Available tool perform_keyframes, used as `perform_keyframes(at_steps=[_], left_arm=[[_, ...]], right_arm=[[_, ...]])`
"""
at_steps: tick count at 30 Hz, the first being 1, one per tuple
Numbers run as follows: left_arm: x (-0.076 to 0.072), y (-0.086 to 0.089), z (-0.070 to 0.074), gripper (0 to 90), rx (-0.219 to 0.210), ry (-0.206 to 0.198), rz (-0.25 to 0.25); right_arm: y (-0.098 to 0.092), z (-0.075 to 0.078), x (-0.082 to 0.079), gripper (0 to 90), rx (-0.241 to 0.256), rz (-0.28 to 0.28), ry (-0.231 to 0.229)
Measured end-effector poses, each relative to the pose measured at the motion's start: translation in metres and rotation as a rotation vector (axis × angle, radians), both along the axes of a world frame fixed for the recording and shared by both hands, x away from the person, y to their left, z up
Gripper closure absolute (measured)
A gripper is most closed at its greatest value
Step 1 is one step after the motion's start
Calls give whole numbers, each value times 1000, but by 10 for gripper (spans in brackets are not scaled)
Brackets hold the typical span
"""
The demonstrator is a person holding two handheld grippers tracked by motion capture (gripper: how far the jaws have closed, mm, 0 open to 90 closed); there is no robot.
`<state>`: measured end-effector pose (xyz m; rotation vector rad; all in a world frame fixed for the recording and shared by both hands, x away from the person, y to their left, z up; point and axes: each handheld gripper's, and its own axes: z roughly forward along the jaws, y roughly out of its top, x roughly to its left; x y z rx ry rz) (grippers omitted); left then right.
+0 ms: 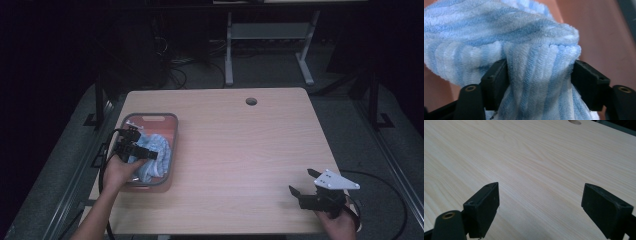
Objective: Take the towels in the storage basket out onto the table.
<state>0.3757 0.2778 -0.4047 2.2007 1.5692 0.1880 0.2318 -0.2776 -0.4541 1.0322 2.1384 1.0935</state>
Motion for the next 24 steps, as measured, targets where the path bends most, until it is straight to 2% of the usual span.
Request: perform_keyframes(at_steps=[1, 3, 4, 5, 7, 10, 12, 20, 23, 24], left_arm=[[0, 0, 0, 324, 0, 0, 0], [2, -4, -3, 339, 47, 23, -16], [4, -9, -4, 361, 96, 30, -40], [4, -9, -4, 365, 96, 30, -40], [6, -15, -5, 382, 142, 51, -56], [7, -21, -7, 403, 168, 63, -62], [9, -25, -9, 470, 208, 69, -80], [11, -25, -10, 633, 239, 64, -83], [11, -23, -8, 659, 229, 64, -78], [9, -20, -5, 662, 209, 58, -78]], right_arm=[[0, 0, 0, 143, 0, 0, 0], [0, 0, 0, 143, 0, 1, 0], [1, 0, 0, 143, 1, 0, -2], [1, 1, 0, 143, 2, 0, -1], [1, 1, -1, 143, 2, 1, -2], [0, 1, -1, 143, 4, 0, -4], [0, 1, -1, 143, 3, 0, -3], [0, 0, -2, 144, 5, -1, -2], [0, 1, -2, 144, 2, 4, -4], [0, 2, -2, 144, 1, 2, -8]])
